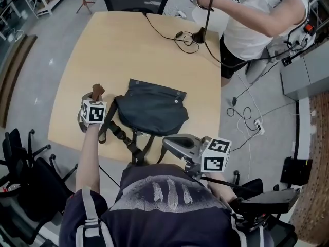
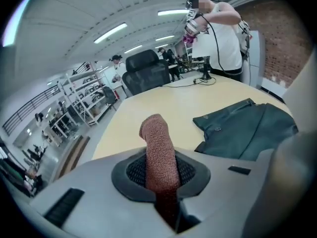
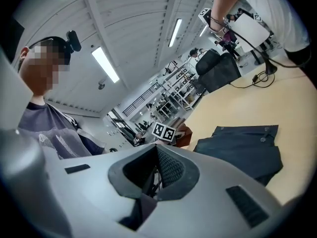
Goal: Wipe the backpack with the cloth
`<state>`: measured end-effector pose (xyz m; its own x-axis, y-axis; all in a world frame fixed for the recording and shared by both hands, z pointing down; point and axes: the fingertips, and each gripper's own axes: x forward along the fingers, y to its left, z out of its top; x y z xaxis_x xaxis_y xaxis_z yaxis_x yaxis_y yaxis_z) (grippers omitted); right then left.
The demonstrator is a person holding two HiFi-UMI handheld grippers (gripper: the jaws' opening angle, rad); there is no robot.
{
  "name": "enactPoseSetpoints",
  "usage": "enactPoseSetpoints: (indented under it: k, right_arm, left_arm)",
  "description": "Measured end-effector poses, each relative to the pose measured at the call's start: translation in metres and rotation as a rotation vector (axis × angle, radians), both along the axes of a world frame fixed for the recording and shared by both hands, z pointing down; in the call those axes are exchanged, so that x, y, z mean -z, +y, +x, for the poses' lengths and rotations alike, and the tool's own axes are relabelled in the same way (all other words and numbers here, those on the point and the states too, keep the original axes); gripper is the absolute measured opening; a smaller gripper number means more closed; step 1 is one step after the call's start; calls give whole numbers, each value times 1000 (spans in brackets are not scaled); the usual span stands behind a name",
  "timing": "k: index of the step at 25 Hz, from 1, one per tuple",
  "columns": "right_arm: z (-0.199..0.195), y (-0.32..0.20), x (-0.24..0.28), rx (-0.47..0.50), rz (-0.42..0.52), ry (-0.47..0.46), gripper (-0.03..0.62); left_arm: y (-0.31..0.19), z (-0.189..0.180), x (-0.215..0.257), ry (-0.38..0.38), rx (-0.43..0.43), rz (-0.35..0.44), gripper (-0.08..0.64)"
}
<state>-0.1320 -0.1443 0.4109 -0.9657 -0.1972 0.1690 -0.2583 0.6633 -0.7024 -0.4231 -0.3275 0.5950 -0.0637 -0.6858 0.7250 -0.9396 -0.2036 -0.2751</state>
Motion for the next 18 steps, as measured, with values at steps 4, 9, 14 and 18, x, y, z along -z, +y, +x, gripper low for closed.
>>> enactPoseSetpoints:
  k: [4, 9, 14, 18]
  right_arm:
    - [22, -5, 1, -72, -2, -16, 2]
    - [52, -6, -2, -143, -14, -46, 2]
    - [75, 0, -8, -213, -59, -92, 2]
    - [77, -1, -13, -200, -60, -96, 2]
  left_arm:
    - [-20, 60, -38, 21, -152, -143, 55]
    - [-23, 125, -61, 62, -251, -231, 55]
    - [-21, 156, -47, 142, -282, -278, 55]
    - [-24, 204, -47, 184, -382, -305, 55]
